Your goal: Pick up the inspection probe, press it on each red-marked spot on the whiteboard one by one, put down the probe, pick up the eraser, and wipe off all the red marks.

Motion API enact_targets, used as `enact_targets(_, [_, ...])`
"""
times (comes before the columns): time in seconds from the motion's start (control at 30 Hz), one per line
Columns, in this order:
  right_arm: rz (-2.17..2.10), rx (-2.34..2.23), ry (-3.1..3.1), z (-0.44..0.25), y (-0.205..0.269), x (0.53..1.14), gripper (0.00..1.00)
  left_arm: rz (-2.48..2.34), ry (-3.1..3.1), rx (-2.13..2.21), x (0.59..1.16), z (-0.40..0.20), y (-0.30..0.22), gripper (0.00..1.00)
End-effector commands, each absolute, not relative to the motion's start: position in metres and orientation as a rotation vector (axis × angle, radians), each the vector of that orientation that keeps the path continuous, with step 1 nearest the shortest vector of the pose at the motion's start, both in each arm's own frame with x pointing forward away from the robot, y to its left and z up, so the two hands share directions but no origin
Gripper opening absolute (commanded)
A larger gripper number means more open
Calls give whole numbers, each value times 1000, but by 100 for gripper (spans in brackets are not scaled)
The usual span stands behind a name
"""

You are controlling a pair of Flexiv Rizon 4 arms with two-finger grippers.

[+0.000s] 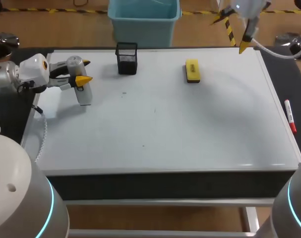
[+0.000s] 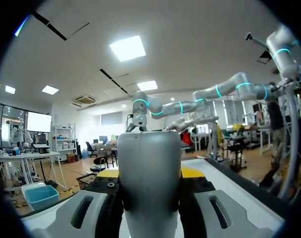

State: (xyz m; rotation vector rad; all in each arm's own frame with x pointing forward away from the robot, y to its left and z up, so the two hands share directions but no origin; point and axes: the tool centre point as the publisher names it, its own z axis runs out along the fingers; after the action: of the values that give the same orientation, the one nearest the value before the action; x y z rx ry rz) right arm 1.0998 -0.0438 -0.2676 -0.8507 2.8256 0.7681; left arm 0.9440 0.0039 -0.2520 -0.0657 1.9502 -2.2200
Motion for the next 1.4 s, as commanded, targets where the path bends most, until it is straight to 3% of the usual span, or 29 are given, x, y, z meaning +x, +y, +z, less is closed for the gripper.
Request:
enact_targets(0.03, [874,-785,2803,-251,-60,1090,100,-2219,1949,-65,943,-251,4,0])
enact_targets(1.0, [981,-696,2757,-235,-72,1073,100,-2233,1945,-57,945,-252,1,0])
enact_targets(1.4, [981,-696,2757,-235,-72,1073,100,-2237,1963,158,1011,-222,-22,0])
